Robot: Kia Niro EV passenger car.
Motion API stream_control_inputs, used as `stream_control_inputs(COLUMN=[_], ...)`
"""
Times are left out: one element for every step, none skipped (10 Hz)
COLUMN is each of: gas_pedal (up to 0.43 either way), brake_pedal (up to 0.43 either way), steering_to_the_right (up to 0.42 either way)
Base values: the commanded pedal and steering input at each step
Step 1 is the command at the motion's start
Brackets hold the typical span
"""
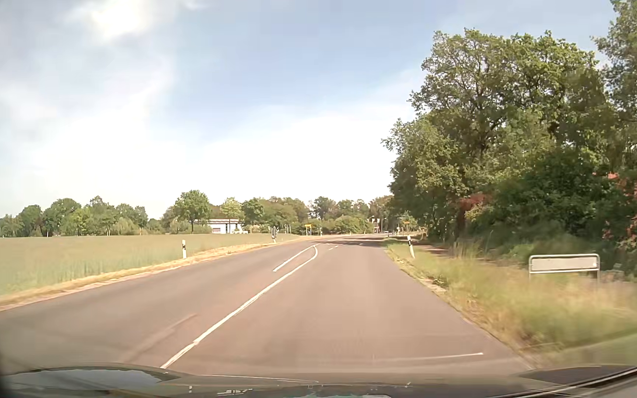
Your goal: Follow the waypoints while adhering to traffic rules and regulations
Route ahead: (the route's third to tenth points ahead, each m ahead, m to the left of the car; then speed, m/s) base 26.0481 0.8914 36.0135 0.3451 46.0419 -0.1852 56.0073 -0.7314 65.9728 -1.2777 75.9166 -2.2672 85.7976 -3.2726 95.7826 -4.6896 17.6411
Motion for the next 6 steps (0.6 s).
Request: stream_control_inputs(gas_pedal=[0.169, 0.157, 0.157, 0.157, 0.157, 0.157], brake_pedal=[0.0, 0.0, 0.0, 0.0, 0.0, 0.0], steering_to_the_right=[0.008, 0.006, 0.006, 0.006, 0.005, 0.005])
